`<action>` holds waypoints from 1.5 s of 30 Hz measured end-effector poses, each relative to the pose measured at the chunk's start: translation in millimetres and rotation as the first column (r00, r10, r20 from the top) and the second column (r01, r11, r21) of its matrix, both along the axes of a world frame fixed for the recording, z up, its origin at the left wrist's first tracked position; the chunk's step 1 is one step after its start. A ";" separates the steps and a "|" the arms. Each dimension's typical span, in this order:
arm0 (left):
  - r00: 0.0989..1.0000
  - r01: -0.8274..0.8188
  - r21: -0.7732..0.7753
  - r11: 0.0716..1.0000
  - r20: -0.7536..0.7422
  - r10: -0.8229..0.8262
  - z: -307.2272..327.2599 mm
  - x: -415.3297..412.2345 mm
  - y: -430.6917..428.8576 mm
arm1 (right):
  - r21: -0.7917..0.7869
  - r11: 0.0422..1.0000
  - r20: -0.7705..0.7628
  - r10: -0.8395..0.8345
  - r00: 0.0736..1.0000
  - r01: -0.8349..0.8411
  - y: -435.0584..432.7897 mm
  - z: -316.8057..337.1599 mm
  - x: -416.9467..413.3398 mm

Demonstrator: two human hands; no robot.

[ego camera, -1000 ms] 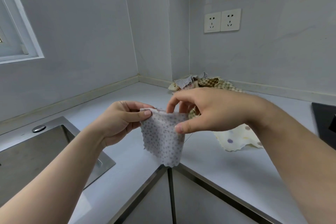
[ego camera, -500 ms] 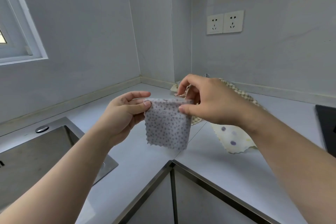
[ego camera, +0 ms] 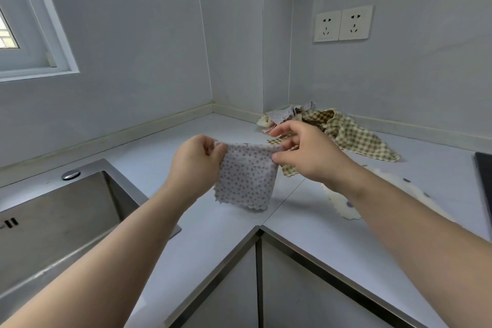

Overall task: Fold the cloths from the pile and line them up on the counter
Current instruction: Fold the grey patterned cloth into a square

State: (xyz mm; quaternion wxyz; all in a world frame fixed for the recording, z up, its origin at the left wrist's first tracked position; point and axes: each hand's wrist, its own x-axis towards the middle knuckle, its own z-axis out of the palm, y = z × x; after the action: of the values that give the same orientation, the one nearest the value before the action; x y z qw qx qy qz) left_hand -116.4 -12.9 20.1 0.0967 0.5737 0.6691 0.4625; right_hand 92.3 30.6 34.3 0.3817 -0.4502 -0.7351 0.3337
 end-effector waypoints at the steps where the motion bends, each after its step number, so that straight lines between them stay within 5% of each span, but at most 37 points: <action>1: 0.999 -0.004 -0.028 1.000 0.041 0.006 -0.9 0.5 0.3 | 0.007 1.000 -0.015 -0.007 1.000 0.007 -0.1 0.1 -1.4; 4: 0.993 -0.018 -0.052 0.999 0.120 0.024 -1.7 7.0 0.8 | -0.017 1.000 -0.091 -0.022 0.996 0.020 -0.7 -1.3 -6.5; 8: 0.994 -0.057 0.111 0.992 0.100 0.046 0.4 15.5 -5.7 | -0.191 0.979 -0.274 0.014 0.962 -0.069 -1.2 -6.5 -12.3; 12: 0.969 -0.095 0.207 0.974 -0.204 0.138 0.5 14.9 -13.3 | -0.257 0.961 -0.318 0.019 0.948 -0.105 -3.5 -16.7 -19.2; 15: 0.943 -0.176 0.118 0.977 -0.264 0.201 4.8 7.0 -9.5 | -0.304 0.948 -0.264 0.009 0.964 -0.092 -8.0 -27.5 -24.8; 23: 0.977 -0.179 -0.256 0.950 0.068 0.202 -4.9 -34.7 18.8 | -0.358 0.899 0.067 0.294 0.953 -0.252 -34.8 -47.8 -38.8; 27: 0.933 -0.152 -0.260 0.954 0.281 0.225 -8.6 -32.4 22.5 | -0.312 0.908 0.117 0.330 0.937 -0.280 -45.4 -49.4 -44.2; 37: 0.869 -0.178 -0.207 0.962 0.426 0.252 -14.2 -22.2 26.8 | -0.303 0.937 0.120 0.221 0.968 -0.176 -52.7 -50.9 -55.4; 45: 0.837 -0.227 0.017 0.974 0.514 0.187 -20.6 -1.5 17.1 | -0.282 0.955 -0.052 0.085 0.995 -0.096 -55.8 -54.8 -58.1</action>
State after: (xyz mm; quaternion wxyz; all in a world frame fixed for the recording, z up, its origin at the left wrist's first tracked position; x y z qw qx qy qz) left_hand -117.9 4.2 -0.5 0.1973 0.3587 0.6594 0.6306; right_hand 34.2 -25.1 -20.5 0.3120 -0.4595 -0.6918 0.4615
